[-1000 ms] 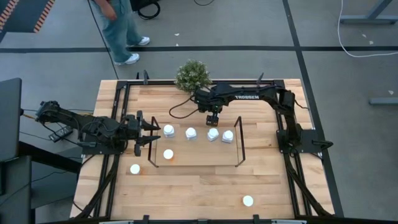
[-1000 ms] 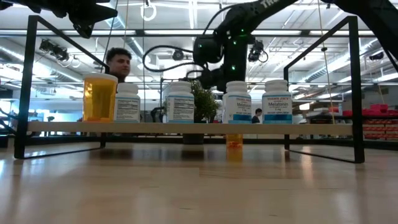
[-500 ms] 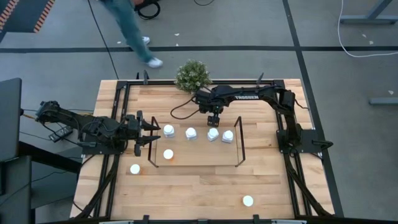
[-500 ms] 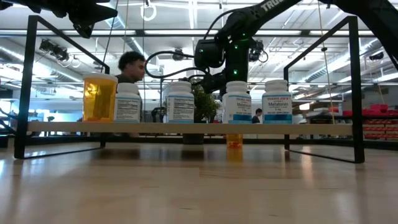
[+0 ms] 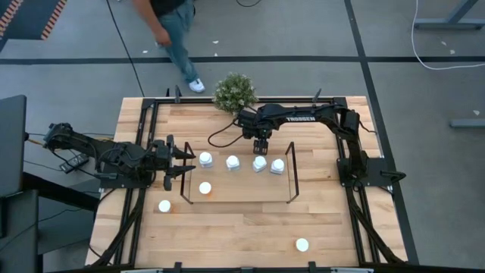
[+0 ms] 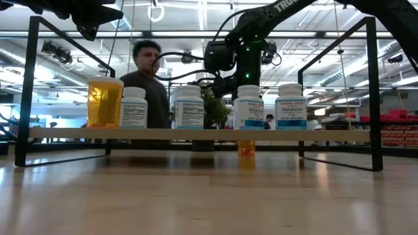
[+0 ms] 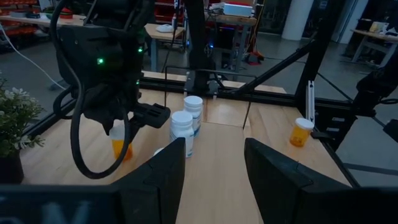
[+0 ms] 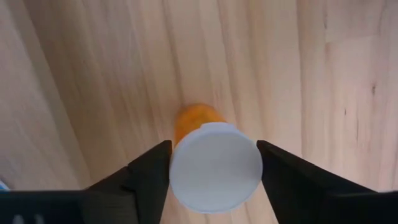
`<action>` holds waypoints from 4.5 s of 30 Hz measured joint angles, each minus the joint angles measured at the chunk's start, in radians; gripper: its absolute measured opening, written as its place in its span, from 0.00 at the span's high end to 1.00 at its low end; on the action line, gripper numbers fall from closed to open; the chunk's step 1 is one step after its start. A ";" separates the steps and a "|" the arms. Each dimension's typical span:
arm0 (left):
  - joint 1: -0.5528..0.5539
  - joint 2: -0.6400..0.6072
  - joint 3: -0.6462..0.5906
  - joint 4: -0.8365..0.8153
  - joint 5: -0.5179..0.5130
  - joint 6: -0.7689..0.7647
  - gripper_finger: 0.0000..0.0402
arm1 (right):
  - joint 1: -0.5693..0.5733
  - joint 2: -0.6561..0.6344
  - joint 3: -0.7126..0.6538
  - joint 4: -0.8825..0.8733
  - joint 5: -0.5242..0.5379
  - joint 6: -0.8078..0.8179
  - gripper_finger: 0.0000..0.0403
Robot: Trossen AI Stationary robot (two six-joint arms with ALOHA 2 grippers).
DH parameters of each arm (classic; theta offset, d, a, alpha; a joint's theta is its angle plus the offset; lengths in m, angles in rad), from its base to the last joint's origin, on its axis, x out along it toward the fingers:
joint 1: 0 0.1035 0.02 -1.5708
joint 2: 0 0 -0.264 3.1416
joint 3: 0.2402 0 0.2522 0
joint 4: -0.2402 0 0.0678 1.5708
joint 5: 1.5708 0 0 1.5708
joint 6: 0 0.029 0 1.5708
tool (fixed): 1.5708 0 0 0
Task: Pick and place medicine bottles onto shelf by color
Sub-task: Put the top orange pill bottle on the shelf
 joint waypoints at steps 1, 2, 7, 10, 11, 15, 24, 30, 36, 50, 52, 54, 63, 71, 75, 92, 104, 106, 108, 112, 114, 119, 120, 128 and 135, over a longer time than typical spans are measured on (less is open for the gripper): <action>0.000 0.000 0.000 0.000 0.000 0.000 0.57 | 0.000 0.000 0.000 0.000 -0.001 -0.002 0.42; 0.000 0.000 0.000 -0.001 0.000 0.000 0.57 | 0.000 0.000 0.000 0.000 -0.002 -0.004 0.43; 0.000 0.000 0.000 -0.003 0.000 0.000 0.57 | 0.000 -0.004 0.000 -0.004 -0.004 -0.010 0.44; 0.000 0.000 0.000 -0.008 0.000 0.000 0.57 | 0.000 -0.012 0.010 -0.021 -0.004 -0.013 0.42; 0.000 0.000 0.000 -0.009 0.000 0.000 0.57 | 0.000 -0.018 0.016 -0.033 -0.004 -0.012 0.42; 0.000 0.000 0.000 -0.013 0.000 0.000 0.57 | 0.001 -0.057 0.030 -0.041 -0.004 -0.001 0.43; 0.000 0.000 0.000 -0.015 0.000 -0.004 0.57 | 0.042 -0.224 0.031 -0.117 0.012 0.057 0.42; 0.000 0.000 0.000 -0.014 0.000 -0.005 0.57 | 0.141 -0.276 0.031 -0.259 0.012 0.164 0.42; 0.000 0.000 0.000 -0.014 0.000 -0.007 0.57 | 0.256 -0.302 0.031 -0.342 0.012 0.256 0.42; 0.000 0.000 0.000 -0.012 0.000 -0.008 0.57 | 0.425 -0.350 0.055 -0.350 0.021 0.377 0.42; 0.000 0.000 0.000 -0.012 0.000 -0.009 0.57 | 0.428 -0.350 0.069 -0.353 0.057 0.378 0.42; 0.000 0.000 0.000 -0.012 0.000 -0.011 0.57 | 0.426 -0.350 0.085 -0.357 0.081 0.378 0.42; 0.000 0.000 0.000 -0.013 0.000 -0.010 0.57 | 0.430 -0.350 0.166 -0.350 0.029 0.397 0.42; 0.000 0.000 0.000 -0.013 0.000 -0.011 0.57 | 0.542 -0.331 0.164 -0.326 -0.063 0.498 0.42; 0.000 0.000 0.000 -0.014 0.000 -0.015 0.57 | 0.601 -0.310 0.164 -0.349 -0.046 0.550 0.42; -0.001 0.000 0.000 -0.032 0.000 -0.035 0.57 | 0.667 -0.080 0.163 -0.369 0.006 0.517 0.42; -0.001 0.000 0.000 -0.036 0.000 -0.039 0.57 | 0.666 -0.065 0.148 -0.310 0.044 0.470 0.42; -0.001 0.000 0.000 -0.039 0.000 -0.041 0.57 | 0.665 -0.065 0.122 -0.278 0.040 0.465 0.42; -0.001 0.000 0.000 -0.042 0.000 -0.045 0.57 | 0.665 -0.065 0.095 -0.275 0.032 0.462 0.42; -0.001 0.000 0.000 -0.044 0.000 -0.055 0.57 | 0.665 -0.071 0.034 -0.252 0.023 0.462 0.42; -0.001 0.000 0.000 -0.045 0.000 -0.055 0.57 | 0.665 -0.072 0.027 -0.259 0.023 0.462 0.42; -0.001 0.000 0.000 -0.045 0.000 -0.052 0.57 | 0.665 -0.077 0.023 -0.248 0.019 0.462 0.42; -0.001 0.000 0.000 -0.045 0.000 -0.052 0.57 | 0.665 -0.077 0.023 -0.245 0.017 0.462 0.42; -0.001 0.000 0.000 -0.046 0.000 -0.051 0.57 | 0.664 -0.070 0.019 -0.198 0.014 0.462 0.40; -0.001 0.000 0.000 -0.046 0.000 -0.051 0.57 | 0.660 -0.071 0.020 -0.202 0.015 0.462 0.39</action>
